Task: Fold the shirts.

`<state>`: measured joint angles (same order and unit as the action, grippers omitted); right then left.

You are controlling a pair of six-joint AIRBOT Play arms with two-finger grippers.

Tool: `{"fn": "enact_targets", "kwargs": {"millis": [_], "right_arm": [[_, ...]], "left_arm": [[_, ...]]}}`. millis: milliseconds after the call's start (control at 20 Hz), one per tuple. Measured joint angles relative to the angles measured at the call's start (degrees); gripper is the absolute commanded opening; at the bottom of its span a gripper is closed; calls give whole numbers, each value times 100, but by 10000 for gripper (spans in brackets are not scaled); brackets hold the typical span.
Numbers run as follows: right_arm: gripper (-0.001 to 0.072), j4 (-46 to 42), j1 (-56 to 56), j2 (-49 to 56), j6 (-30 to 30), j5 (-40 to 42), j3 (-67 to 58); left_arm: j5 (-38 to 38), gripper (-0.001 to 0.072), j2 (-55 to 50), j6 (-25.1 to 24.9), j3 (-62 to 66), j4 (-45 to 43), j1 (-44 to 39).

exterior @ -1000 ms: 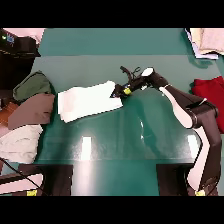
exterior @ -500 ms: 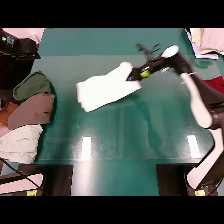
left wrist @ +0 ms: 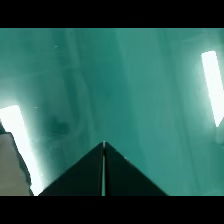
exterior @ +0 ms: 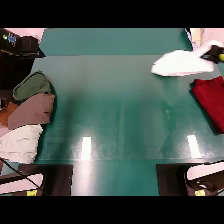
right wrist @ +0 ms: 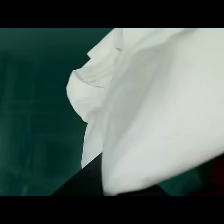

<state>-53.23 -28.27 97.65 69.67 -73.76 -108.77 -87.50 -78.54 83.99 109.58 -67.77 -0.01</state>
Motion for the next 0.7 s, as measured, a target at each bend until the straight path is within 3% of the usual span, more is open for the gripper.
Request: {"fn": "enact_targets", "kwargs": {"millis": [250,700], "right_arm": [[11,-20,-1019,-72,2,374,-2],[11,590,-1661,-496,-24,549,-7]], "left_arm": [[-4,25,0,87,0,387,-2],[-4,25,0,153,0,516,0]]}}
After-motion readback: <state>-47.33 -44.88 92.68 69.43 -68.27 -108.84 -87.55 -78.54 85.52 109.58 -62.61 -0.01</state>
